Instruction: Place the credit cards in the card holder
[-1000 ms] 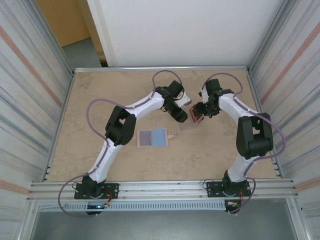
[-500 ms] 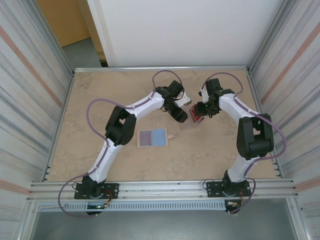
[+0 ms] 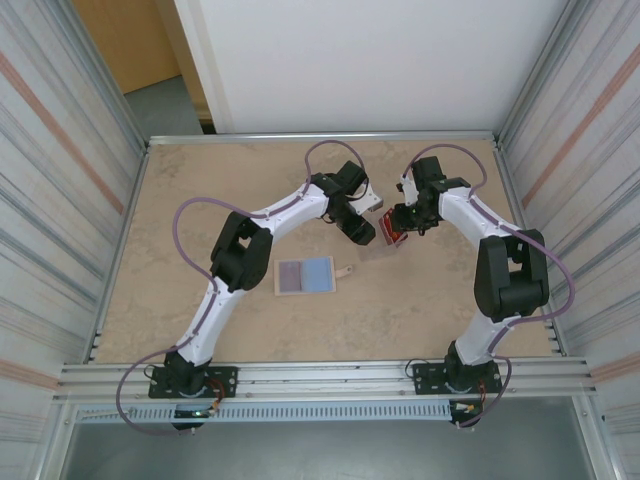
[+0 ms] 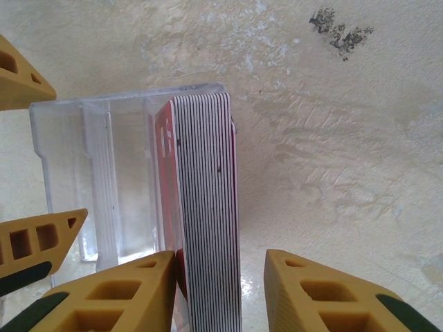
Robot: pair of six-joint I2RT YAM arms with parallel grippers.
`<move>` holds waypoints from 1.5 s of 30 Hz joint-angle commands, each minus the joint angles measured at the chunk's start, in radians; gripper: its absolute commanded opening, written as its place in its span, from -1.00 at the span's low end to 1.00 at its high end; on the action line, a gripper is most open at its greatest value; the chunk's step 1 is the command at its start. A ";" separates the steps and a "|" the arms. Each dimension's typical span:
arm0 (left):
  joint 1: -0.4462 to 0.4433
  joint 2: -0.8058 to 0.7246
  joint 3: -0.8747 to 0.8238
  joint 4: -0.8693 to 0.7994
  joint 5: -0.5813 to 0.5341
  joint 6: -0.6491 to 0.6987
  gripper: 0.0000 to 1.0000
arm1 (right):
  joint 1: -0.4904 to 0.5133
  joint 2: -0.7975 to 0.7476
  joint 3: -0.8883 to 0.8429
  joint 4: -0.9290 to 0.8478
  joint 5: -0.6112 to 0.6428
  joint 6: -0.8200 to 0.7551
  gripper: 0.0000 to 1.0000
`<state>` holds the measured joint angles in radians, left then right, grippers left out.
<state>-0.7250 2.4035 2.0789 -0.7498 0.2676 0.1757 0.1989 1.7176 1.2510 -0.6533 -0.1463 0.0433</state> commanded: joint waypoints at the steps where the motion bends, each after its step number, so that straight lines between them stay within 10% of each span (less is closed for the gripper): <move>1: -0.007 0.003 -0.032 -0.058 -0.030 0.021 0.44 | -0.003 -0.036 0.022 -0.039 0.031 -0.014 -0.31; 45: -0.007 0.006 -0.039 -0.058 -0.033 0.025 0.44 | 0.011 -0.066 0.030 -0.058 0.053 -0.022 -0.44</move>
<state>-0.7269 2.4035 2.0724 -0.7387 0.2680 0.1783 0.2092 1.6840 1.2514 -0.6819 -0.1234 0.0399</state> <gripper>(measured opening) 0.722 0.275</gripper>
